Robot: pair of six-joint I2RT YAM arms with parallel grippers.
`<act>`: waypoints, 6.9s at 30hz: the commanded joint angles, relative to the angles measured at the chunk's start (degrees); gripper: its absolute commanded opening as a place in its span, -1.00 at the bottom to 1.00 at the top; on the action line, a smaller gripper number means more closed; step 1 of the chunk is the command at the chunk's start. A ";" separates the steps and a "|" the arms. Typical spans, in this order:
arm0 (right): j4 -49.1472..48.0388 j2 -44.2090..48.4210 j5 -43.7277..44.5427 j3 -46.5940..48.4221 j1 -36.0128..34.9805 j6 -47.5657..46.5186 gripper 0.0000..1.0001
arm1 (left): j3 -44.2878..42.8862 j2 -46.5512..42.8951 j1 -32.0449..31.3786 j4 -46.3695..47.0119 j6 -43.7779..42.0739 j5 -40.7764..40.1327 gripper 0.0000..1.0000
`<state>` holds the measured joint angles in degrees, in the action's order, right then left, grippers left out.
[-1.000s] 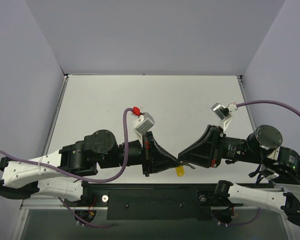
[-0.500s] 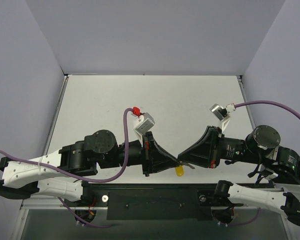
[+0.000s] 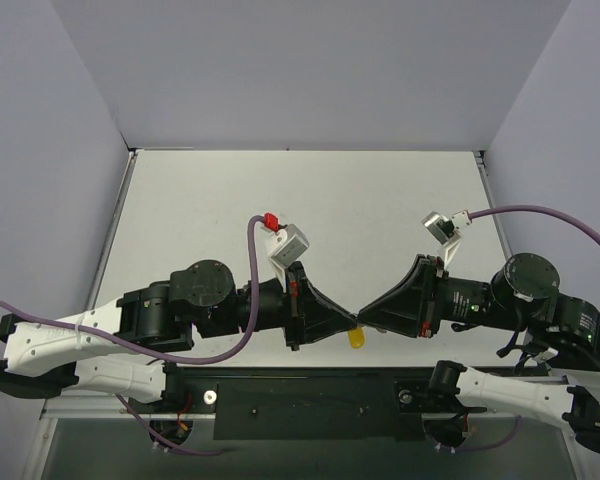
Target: Remove the keys from the keyring
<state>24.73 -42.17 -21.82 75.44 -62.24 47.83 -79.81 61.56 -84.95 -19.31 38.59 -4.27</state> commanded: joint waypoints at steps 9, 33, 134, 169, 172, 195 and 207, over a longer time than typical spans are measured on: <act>0.41 -0.98 0.65 0.94 0.36 -1.51 -0.72 | -3.86 -0.30 0.13 1.64 0.61 -1.18 -1.00; -0.03 -2.74 -0.32 -0.12 0.27 -1.87 -0.77 | -4.74 0.84 0.22 2.44 0.79 -0.65 -1.00; -11.72 8.86 13.56 -8.11 -1.92 1.21 -1.00 | -10.37 9.02 2.77 0.32 11.59 -5.04 -1.00; -8.66 10.88 18.48 -8.91 -1.92 1.56 -1.00 | -11.59 4.89 -0.92 -7.84 8.00 -17.35 0.55; -7.07 10.80 18.04 -8.21 -1.84 1.12 -1.00 | -11.95 3.57 -0.84 -8.37 5.81 -15.95 0.55; 22.63 -1.69 19.44 -0.72 -1.92 -1.35 -1.00 | -0.62 -4.26 -0.04 -5.65 3.16 -7.50 0.44; 14.40 5.70 14.46 -14.87 -2.01 6.75 -1.00 | 1.23 1.02 -0.13 -4.08 1.58 -1.10 0.28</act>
<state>45.91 -38.63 -2.83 63.42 -63.96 52.25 -79.31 63.81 -84.97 -27.99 41.01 -8.56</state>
